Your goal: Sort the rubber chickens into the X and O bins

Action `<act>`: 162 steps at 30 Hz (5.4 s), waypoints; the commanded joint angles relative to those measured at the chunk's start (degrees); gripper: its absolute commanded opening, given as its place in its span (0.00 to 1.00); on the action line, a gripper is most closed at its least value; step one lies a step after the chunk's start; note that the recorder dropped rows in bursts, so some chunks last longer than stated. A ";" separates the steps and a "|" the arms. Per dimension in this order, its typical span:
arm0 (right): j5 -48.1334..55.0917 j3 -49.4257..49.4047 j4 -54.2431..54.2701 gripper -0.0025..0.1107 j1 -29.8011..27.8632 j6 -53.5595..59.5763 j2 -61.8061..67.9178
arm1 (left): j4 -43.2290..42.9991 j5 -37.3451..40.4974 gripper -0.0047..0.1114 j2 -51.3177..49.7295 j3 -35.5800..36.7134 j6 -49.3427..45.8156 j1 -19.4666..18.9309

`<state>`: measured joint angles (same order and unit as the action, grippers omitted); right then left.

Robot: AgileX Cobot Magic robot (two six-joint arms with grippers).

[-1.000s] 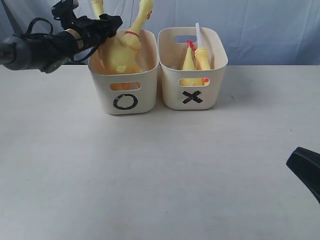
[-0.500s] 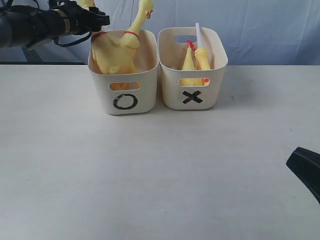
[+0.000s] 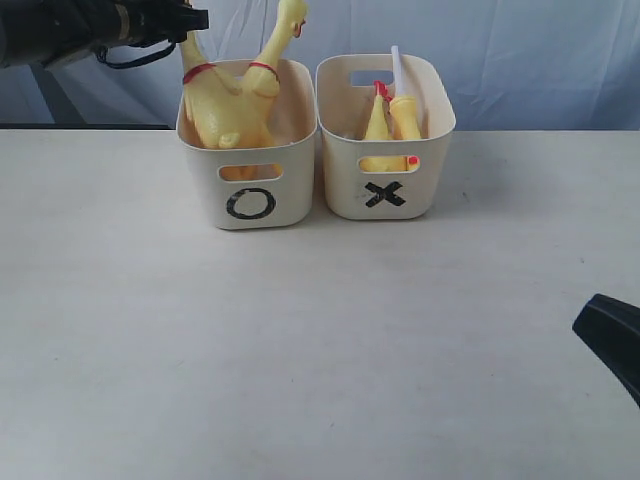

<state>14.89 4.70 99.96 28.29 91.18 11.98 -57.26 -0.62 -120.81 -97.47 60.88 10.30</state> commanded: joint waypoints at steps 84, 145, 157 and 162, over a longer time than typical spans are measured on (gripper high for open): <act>-0.30 -0.03 -0.01 0.01 -0.23 0.17 -0.35 | 49.75 24.79 0.04 120.81 79.29 -50.70 5.31; 1.25 -0.03 -0.01 0.01 -25.08 0.17 -11.98 | 49.75 25.34 0.04 120.81 79.29 -50.70 -9.98; 1.47 0.23 -31.03 0.01 -25.55 0.17 -11.98 | 50.15 19.90 0.04 120.81 81.69 -50.70 -9.98; 1.24 0.23 -52.67 0.01 -25.55 0.17 -11.98 | 50.15 14.55 0.04 120.81 84.92 -50.70 -9.98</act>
<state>16.07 4.70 59.34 3.02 91.26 0.28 -7.47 17.55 -0.31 -14.28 10.28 0.36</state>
